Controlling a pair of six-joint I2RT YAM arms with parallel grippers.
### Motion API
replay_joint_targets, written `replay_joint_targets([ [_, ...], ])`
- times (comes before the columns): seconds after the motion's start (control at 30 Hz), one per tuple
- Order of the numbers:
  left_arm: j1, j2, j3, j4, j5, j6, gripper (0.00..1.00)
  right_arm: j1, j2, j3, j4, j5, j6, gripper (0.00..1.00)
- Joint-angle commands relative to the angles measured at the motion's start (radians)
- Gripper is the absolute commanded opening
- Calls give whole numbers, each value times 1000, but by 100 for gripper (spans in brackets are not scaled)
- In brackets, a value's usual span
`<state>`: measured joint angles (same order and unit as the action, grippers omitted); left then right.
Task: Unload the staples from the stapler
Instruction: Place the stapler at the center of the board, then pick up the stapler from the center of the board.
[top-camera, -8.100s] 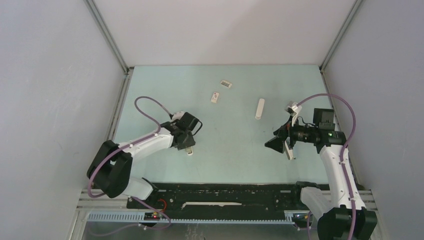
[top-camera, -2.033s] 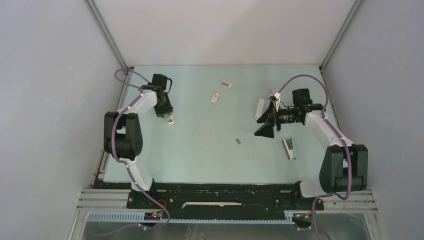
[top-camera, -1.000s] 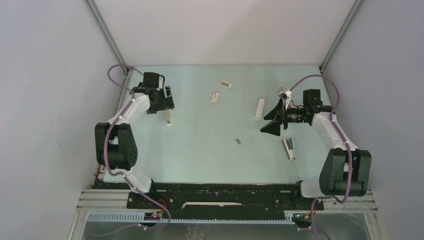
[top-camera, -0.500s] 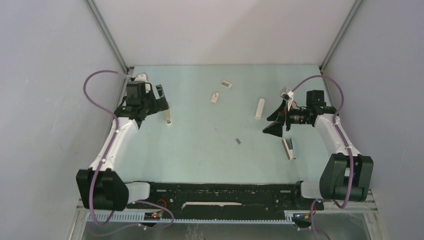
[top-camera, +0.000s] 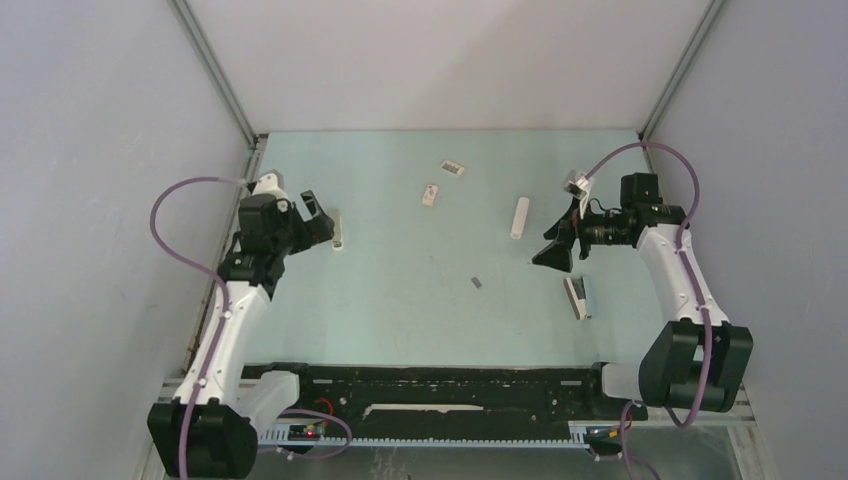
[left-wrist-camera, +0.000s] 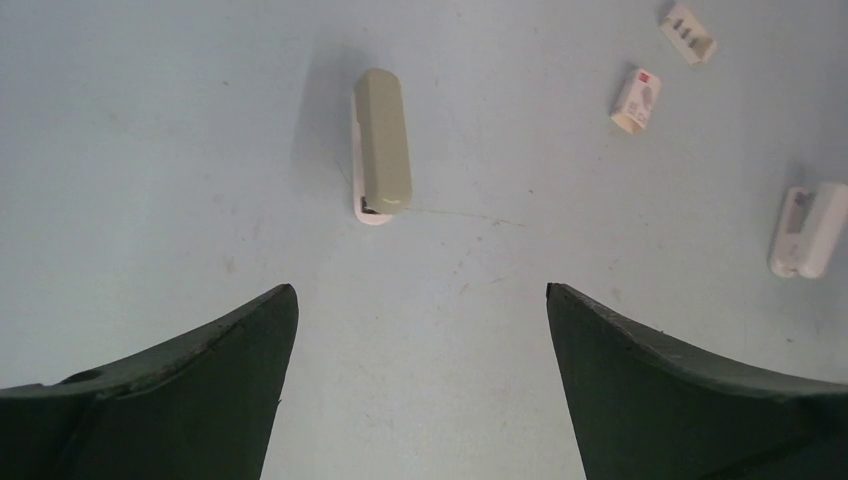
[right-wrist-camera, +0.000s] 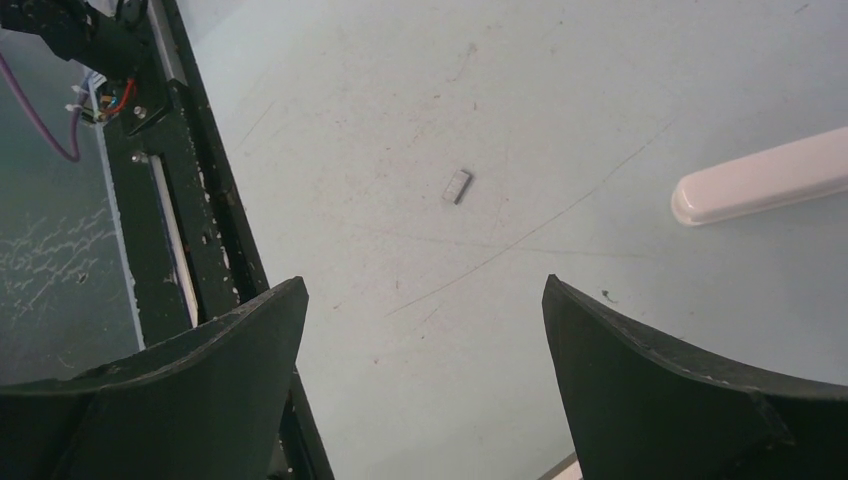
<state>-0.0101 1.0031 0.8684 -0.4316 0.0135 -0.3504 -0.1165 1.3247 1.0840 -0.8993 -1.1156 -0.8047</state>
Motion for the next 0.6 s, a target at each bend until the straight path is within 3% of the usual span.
replay_joint_targets([
  [0.0, 7, -118, -75, 111, 130, -43, 100, -2, -44, 51, -25, 55, 38, 97],
  [0.33, 7, -276, -237, 355, 488, -246, 100, 33, -63, 60, 98, 194, 275, 97],
  [0.43, 7, -302, -290, 421, 533, -306, 100, 36, -44, 58, 159, 242, 376, 95],
  [0.57, -13, -326, -353, 531, 546, -383, 100, 71, 5, 41, 309, 414, 588, 94],
])
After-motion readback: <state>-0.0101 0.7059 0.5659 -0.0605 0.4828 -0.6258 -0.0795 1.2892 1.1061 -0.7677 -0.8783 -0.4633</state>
